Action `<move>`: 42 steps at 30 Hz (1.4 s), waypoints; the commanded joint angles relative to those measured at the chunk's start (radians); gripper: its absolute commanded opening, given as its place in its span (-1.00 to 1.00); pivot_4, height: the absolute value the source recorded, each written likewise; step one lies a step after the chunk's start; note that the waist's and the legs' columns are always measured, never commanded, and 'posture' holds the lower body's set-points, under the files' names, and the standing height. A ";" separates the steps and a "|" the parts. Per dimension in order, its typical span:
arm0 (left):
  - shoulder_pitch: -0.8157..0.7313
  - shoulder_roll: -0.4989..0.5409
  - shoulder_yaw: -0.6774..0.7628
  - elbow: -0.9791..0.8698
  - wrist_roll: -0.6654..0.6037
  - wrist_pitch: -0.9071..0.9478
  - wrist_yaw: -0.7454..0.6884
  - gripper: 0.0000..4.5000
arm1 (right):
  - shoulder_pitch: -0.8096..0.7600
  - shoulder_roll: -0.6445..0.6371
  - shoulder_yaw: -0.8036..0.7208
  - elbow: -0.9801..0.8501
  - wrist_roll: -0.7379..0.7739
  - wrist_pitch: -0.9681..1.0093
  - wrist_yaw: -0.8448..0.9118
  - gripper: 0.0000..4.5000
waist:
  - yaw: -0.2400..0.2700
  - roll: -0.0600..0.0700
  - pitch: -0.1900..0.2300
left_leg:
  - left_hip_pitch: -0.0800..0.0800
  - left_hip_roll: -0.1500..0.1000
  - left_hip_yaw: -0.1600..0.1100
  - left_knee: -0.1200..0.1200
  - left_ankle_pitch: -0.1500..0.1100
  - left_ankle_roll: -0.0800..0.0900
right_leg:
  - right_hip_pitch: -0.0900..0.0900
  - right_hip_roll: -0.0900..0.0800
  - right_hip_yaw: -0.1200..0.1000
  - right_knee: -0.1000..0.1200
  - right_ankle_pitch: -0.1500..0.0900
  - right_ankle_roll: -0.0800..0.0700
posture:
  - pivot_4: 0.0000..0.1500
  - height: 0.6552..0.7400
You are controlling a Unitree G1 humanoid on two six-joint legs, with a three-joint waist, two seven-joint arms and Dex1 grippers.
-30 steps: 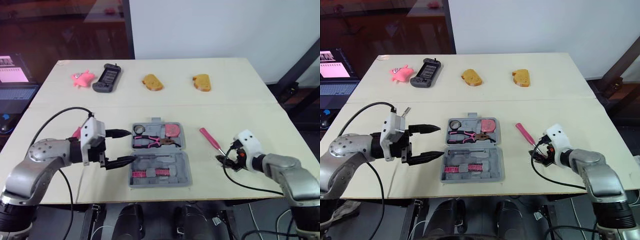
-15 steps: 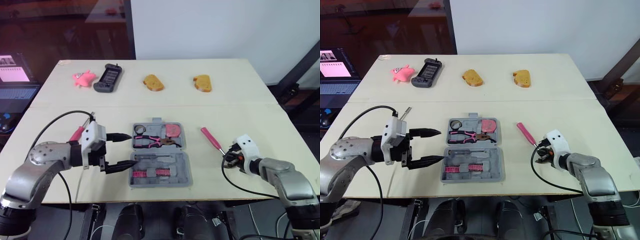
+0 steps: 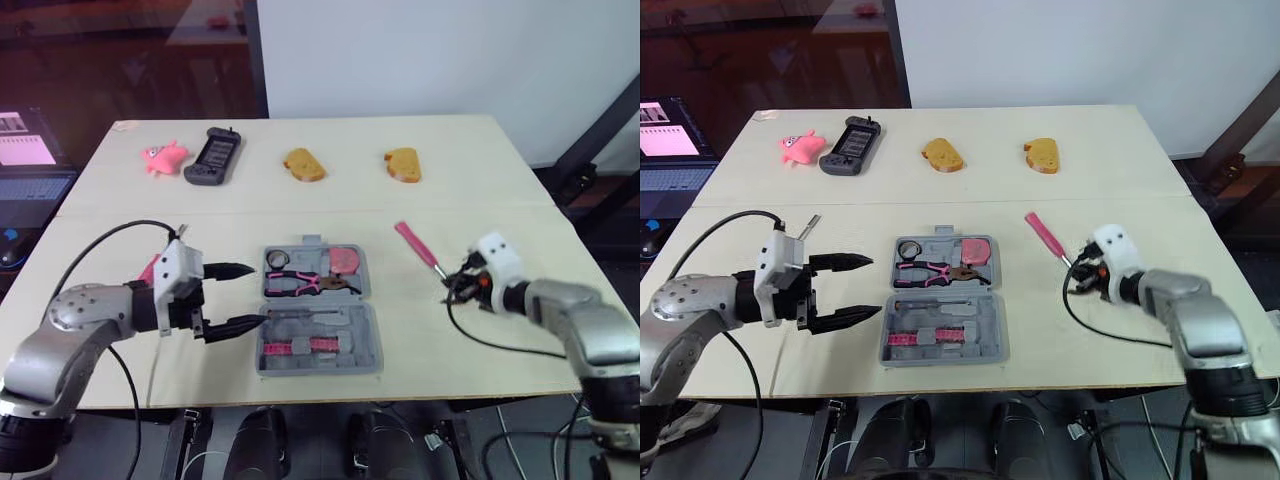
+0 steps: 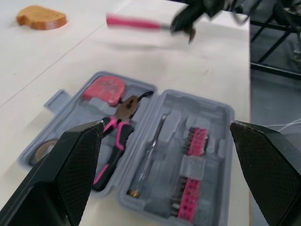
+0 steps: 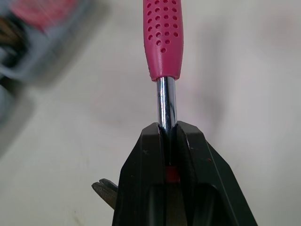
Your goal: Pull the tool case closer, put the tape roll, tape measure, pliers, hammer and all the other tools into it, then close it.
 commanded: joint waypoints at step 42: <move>0.493 -0.083 0.276 -0.176 0.041 -0.121 0.119 1.00 | -0.656 0.249 0.964 -0.052 -0.326 0.292 0.398 -0.95 | -0.021 0.000 0.000 | -0.002 0.000 0.003 0.000 -0.001 0.000 | -0.005 -0.003 0.000 0.001 0.000 -0.001 | 1.00 0.50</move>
